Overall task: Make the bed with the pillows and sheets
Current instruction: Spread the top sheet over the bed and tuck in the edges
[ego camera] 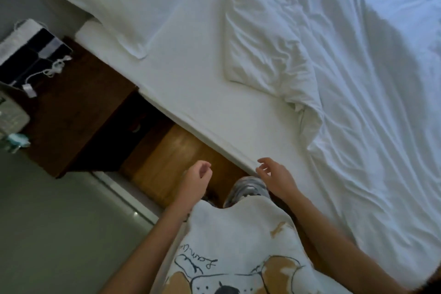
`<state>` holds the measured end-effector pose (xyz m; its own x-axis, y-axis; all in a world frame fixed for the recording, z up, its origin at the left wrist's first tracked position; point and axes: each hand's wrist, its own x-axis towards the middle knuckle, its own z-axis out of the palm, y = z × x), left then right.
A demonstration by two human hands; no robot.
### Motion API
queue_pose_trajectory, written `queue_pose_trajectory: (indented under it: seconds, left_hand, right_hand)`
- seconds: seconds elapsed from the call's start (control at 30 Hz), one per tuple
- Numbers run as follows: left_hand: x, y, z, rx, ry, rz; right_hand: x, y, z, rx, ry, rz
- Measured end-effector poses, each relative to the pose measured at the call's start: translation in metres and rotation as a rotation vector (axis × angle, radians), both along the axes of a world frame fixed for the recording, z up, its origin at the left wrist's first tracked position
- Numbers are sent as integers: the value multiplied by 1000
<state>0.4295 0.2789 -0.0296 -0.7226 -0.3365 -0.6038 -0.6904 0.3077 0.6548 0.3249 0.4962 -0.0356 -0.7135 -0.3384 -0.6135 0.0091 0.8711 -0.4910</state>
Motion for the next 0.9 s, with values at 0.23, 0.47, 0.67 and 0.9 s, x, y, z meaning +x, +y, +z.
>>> queue_pose_trajectory:
  seconds: [0.23,0.47,0.67,0.9]
  left_hand:
    - [-101,-105,3,-120,15,-257]
    - [-185,-117,-37,-67,-137,-188]
    - [-266,-136,-123,-97,-168,-444]
    - [-411,-181,-255,-192,79,-309]
  right_hand:
    - [-27,-74,-5,15,-24,-200]
    - [-145,-130,-87,73,8,-316]
    - [-287,-180,-170,169,191,-180]
    - [-382,-248,-283,296,544,175]
